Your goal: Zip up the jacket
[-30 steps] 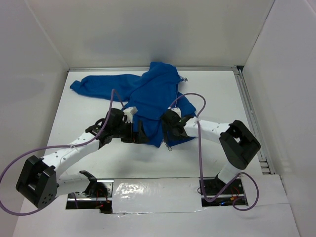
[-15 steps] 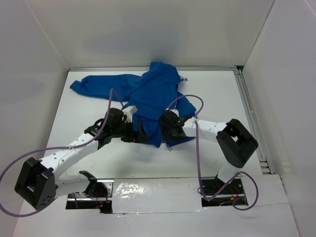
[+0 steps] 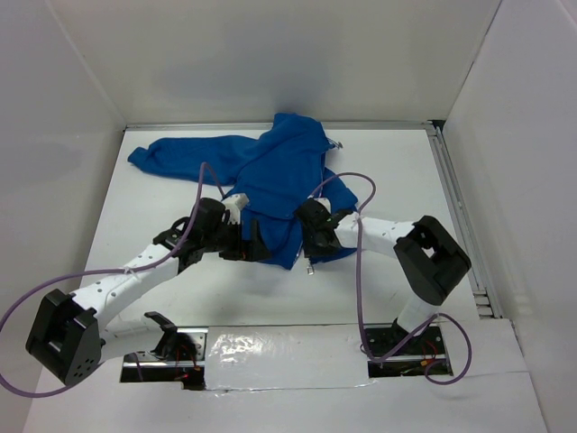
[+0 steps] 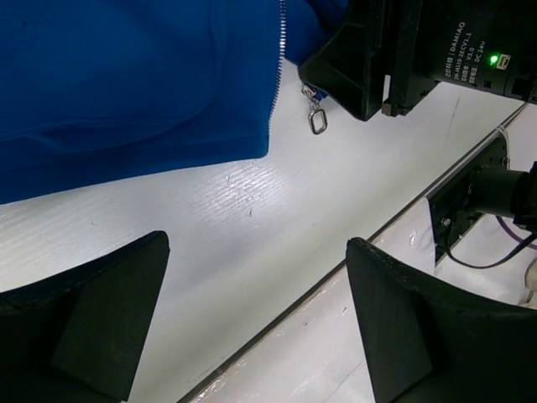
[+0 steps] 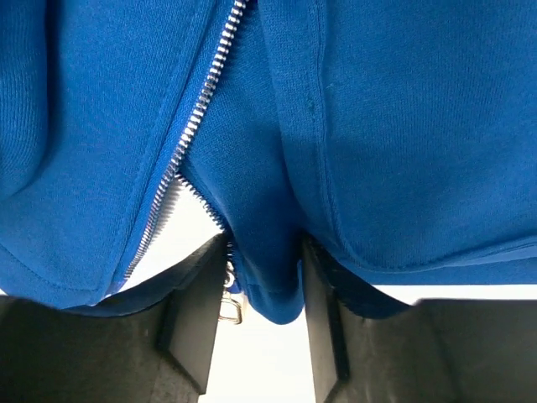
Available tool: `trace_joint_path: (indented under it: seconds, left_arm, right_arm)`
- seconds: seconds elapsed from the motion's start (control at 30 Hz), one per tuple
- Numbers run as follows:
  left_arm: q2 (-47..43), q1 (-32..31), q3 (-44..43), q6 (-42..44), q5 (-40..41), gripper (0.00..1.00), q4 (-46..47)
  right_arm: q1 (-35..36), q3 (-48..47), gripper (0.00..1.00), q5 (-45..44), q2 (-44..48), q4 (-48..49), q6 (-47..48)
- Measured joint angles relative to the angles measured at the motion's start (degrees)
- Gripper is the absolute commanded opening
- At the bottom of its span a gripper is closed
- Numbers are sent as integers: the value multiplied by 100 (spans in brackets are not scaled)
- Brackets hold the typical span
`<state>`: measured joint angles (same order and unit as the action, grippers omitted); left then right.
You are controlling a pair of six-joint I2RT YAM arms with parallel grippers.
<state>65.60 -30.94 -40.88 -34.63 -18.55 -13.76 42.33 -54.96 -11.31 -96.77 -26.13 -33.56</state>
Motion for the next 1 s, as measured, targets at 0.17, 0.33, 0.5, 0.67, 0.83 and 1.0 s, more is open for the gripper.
trace_joint_path:
  seconds: [0.17, 0.33, 0.5, 0.67, 0.83, 1.0]
  left_arm:
    - [168, -4, -131, 81, 46, 99, -136]
    - [433, -72, -372, 275, 52, 99, -164]
    - [925, -162, -647, 505, 39, 99, -212]
    - [1718, -463, -1185, 798, 260, 96, -431]
    - [2319, -791, -1585, 1071, 643, 94, -710]
    - [3156, -1054, -2146, 1093, 1222, 88, -1060]
  right_arm:
    - [0, -66, 26, -52, -66, 2, 13]
    - [-2, -13, 3, 175, -26, 208, 146]
    - [-13, 157, 1, 614, 98, 476, 326]
    - [-107, 350, 0, 922, 240, 616, 411]
    - [-212, 479, 0, 1123, 332, 713, 435]
    - [-258, 568, 0, 1204, 433, 743, 468]
